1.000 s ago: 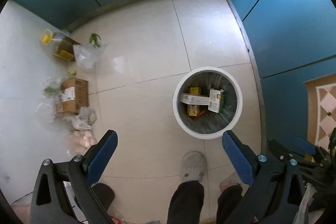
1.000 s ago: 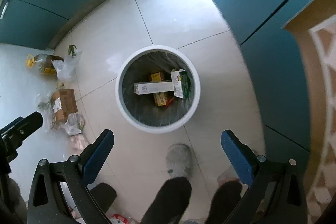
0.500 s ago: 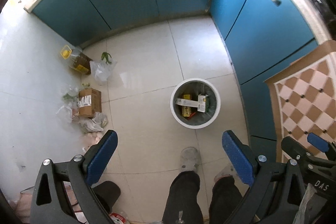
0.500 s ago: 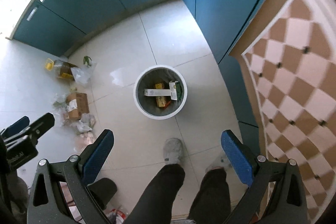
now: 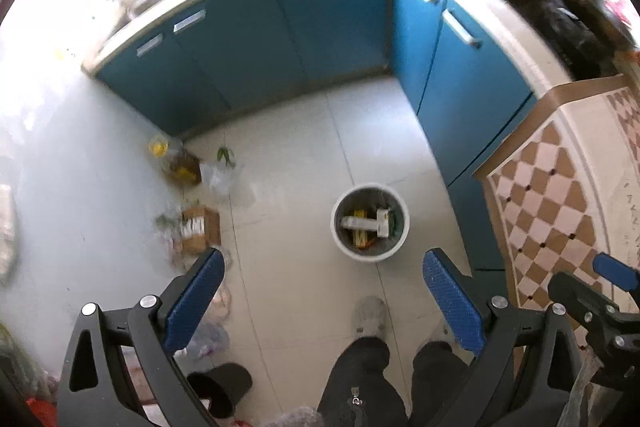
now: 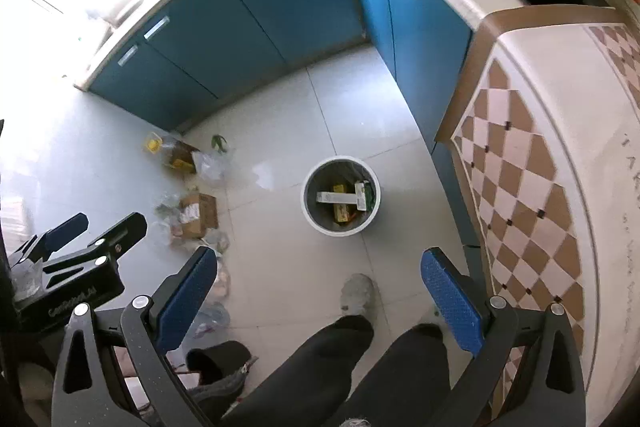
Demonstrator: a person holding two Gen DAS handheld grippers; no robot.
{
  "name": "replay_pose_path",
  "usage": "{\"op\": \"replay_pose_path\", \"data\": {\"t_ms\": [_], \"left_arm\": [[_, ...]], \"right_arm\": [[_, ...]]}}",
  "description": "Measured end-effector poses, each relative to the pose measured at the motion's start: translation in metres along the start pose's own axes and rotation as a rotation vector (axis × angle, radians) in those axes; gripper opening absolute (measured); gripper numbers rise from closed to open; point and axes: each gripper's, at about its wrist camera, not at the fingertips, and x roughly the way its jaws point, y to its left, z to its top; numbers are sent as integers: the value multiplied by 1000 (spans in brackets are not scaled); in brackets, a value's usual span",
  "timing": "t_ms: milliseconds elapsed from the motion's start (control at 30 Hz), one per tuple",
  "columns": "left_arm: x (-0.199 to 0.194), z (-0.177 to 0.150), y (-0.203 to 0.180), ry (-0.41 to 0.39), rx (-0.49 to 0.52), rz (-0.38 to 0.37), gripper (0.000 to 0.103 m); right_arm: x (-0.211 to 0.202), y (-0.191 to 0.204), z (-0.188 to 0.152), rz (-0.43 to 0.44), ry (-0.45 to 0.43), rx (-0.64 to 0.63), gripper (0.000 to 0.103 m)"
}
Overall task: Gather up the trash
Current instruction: 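Move both tools back to the counter, then grasp the red snack wrapper with the left tool while the right tool grasps the white tissue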
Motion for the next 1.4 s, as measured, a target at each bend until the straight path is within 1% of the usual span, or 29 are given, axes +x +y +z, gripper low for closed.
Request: {"op": "replay_pose_path", "data": {"t_ms": [67,167,267,300,367,500,567,600,667,733,800,833,867,900,933,967,1000,1033,1067,1100,1133,1200,1233,1267,1300,1333,1367,1400], "left_arm": [[-19,8,-22,-51,34,-13,102],[-44,20,-72,-117,115,-51,102],[-64,28,-142,-146,248,-96,103],[-70,30,-160,-150,283,-112,103],[-79,27,-211,-151,363,-141,103],[-84,12,-315,-81,503,-254,103],[-78,-1,-372,-2,567,-321,103],[-75,-7,-389,24,582,-343,103],[-63,-19,-437,101,618,-388,102],[-52,-28,-472,167,629,-422,101],[-40,-33,-503,225,627,-442,100],[-33,-36,-516,251,622,-451,97],[-29,-38,-525,267,618,-453,95],[-22,-40,-536,285,613,-446,88],[-19,-42,-543,296,613,-445,84],[-15,-43,-550,306,615,-443,82],[-10,-45,-556,309,618,-433,75],[-7,-45,-560,309,622,-428,66],[-5,-46,-563,310,627,-428,63],[-4,-47,-566,316,627,-447,52],[-4,-47,-568,321,627,-475,43],[-8,-50,-573,284,665,-448,42],[-10,-52,-575,268,686,-440,41],[-12,-53,-575,255,701,-431,40],[-13,-55,-574,242,711,-423,40],[-14,-55,-573,236,711,-418,39],[-14,-55,-570,230,709,-412,39],[-15,-55,-567,220,708,-405,38]], "right_arm": [[-21,-16,-4,24,-21,28,103],[-55,-51,-10,27,-68,87,103],[-90,-101,-20,11,-125,179,103],[-104,-124,-26,3,-147,226,103],[-127,-168,-40,-22,-182,315,103],[-165,-260,-84,-98,-236,515,103],[-179,-309,-112,-140,-250,631,103],[-183,-333,-128,-162,-250,688,103],[-189,-379,-157,-199,-246,798,103],[-192,-426,-190,-249,-235,907,103],[-192,-458,-214,-274,-227,983,103],[-191,-477,-230,-288,-217,1029,103],[-189,-490,-239,-297,-210,1052,103],[-187,-504,-249,-304,-203,1078,103],[-184,-516,-257,-309,-197,1098,103],[-181,-521,-262,-313,-194,1109,103],[-178,-529,-268,-316,-190,1120,103],[-173,-537,-273,-316,-182,1131,101],[-170,-543,-276,-312,-178,1138,99],[-167,-549,-279,-309,-175,1142,99],[-164,-552,-280,-312,-168,1143,98],[-158,-558,-279,-304,-162,1137,96],[-156,-558,-278,-310,-161,1130,94],[-152,-558,-276,-325,-151,1120,86],[-148,-559,-276,-331,-138,1114,85],[-149,-557,-274,-366,-145,1095,76],[-148,-556,-271,-395,-146,1077,69],[-147,-553,-267,-439,-137,1048,57]]}}
